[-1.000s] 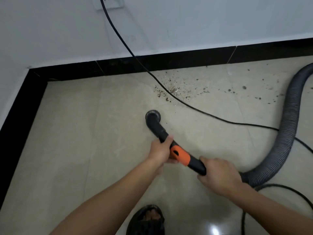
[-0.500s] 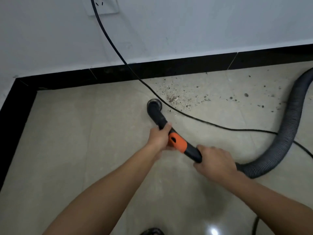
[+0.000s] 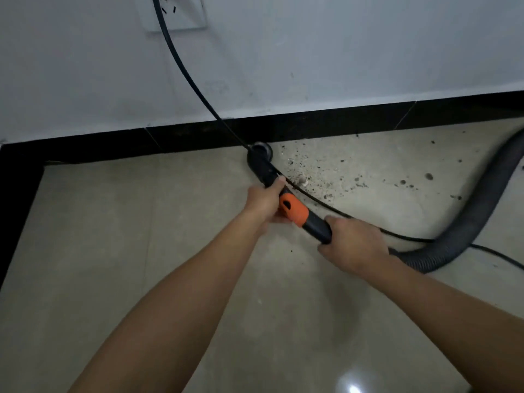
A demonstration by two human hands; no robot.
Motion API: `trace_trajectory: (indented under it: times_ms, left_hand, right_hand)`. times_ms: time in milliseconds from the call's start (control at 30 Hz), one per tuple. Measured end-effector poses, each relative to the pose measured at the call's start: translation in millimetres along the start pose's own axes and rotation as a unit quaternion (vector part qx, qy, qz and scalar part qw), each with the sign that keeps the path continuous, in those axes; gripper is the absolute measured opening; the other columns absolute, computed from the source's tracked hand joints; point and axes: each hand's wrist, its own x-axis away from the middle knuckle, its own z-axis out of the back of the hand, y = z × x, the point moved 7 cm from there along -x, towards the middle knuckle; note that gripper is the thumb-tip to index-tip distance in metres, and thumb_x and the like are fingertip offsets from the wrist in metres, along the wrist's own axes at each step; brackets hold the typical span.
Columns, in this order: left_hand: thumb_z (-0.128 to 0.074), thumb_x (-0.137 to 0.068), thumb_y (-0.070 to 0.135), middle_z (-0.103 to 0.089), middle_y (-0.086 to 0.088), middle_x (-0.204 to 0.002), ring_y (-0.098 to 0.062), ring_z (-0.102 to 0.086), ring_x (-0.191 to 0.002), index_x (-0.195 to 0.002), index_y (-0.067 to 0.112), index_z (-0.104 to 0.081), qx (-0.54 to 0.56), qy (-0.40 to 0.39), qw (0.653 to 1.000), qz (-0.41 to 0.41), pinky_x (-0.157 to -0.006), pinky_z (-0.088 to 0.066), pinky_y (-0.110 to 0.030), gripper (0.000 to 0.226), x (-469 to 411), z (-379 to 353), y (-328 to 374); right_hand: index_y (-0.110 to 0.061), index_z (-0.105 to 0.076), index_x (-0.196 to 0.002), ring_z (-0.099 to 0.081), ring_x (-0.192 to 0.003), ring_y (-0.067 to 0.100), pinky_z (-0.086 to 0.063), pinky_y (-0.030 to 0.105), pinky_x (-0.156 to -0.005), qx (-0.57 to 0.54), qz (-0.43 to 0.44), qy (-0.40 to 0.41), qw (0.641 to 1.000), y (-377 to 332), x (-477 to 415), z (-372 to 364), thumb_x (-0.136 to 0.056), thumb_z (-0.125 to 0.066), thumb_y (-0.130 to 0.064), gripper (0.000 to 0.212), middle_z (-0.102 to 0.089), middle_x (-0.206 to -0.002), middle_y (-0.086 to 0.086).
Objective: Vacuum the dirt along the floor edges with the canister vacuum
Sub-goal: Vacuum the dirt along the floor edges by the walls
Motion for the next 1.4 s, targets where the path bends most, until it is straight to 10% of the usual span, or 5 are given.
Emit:
trace_trajectory:
  times_ms: [500, 1067, 1400]
  left_hand:
    - [-0.059, -0.095, 0.035, -0.063, -0.012, -0.084, -0.026, -0.064, -0.072, -0.111, 0.004, -0.055, -0.083, -0.063, 0.994, 0.014, -0.053, -0.058, -0.038, 0.036, -1, -22, 25]
    - [-0.053, -0.098, 0.030, -0.069, -0.020, -0.095, -0.030, -0.069, -0.070, -0.105, 0.002, -0.059, -0.006, 0.014, 0.991, 0.131, -0.052, -0.057, -0.033, 0.029, 192, -31, -165]
    - [-0.062, -0.093, 0.034, -0.065, -0.018, -0.089, -0.028, -0.065, -0.064, -0.120, -0.003, -0.052, -0.044, -0.037, 0.997, 0.057, -0.047, -0.058, -0.041, 0.047, 106, -76, -82]
  right_hand:
    - [-0.026, -0.049, -0.095, -0.052, -0.067, 0.019, -0.039, 0.027, -0.060, -0.009, -0.060, 0.023, 0.998, 7, 8, 13, -0.083, -0.061, -0.037, 0.020, -0.051, -0.074, -0.005]
    - [-0.028, -0.052, -0.107, -0.066, -0.094, 0.021, -0.033, 0.032, -0.066, 0.036, 0.028, -0.084, 0.995, 65, 194, -69, -0.083, -0.048, -0.051, 0.033, -0.067, -0.095, 0.000]
    - [-0.029, -0.057, -0.097, -0.063, -0.087, 0.024, -0.037, 0.028, -0.066, -0.042, -0.074, -0.023, 0.996, 78, 146, -19, -0.077, -0.059, -0.040, 0.023, -0.060, -0.084, -0.003]
